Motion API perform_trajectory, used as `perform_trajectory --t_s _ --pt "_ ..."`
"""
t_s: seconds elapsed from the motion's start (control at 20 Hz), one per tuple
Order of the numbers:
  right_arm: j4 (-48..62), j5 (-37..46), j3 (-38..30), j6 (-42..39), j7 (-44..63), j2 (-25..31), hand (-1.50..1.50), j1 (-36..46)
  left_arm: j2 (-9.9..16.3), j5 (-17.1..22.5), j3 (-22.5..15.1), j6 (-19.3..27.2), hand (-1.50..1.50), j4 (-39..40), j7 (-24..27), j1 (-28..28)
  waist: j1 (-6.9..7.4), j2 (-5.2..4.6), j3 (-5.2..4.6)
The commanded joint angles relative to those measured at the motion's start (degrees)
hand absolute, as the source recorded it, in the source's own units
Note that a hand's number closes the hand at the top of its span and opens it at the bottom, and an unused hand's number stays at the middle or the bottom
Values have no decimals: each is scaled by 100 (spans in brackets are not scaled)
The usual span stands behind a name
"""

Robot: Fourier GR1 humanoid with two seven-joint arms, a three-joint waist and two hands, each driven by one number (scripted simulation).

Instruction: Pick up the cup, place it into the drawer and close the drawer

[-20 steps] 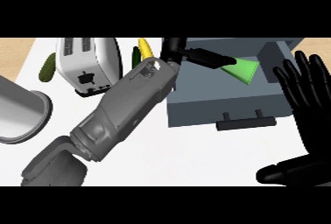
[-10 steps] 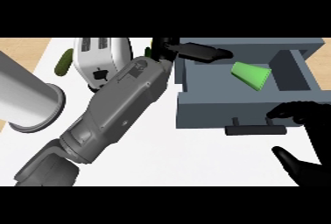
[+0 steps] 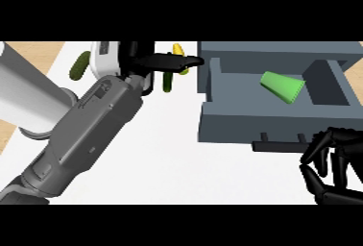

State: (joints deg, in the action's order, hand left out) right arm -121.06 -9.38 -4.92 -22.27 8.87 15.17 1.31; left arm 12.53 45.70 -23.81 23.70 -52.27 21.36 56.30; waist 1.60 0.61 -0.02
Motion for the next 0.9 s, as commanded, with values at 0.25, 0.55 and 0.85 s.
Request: perform_trajectory --t_s 0.25,0.55,0.85 --pt "650 1304 578 244 -10 -185 150 325 973 75 206 -243 -150 -1993 -308 -2033 15 -41 0" --pt "941 2570 850 20 -1016 370 150 100 1521 198 427 -697 -150 -2812 -170 -3238 33 -40 3" --pt "1974 4276 1570 654 -1635 494 150 431 1911 348 847 -1006 -150 -3236 -225 -3761 -5 -58 5"
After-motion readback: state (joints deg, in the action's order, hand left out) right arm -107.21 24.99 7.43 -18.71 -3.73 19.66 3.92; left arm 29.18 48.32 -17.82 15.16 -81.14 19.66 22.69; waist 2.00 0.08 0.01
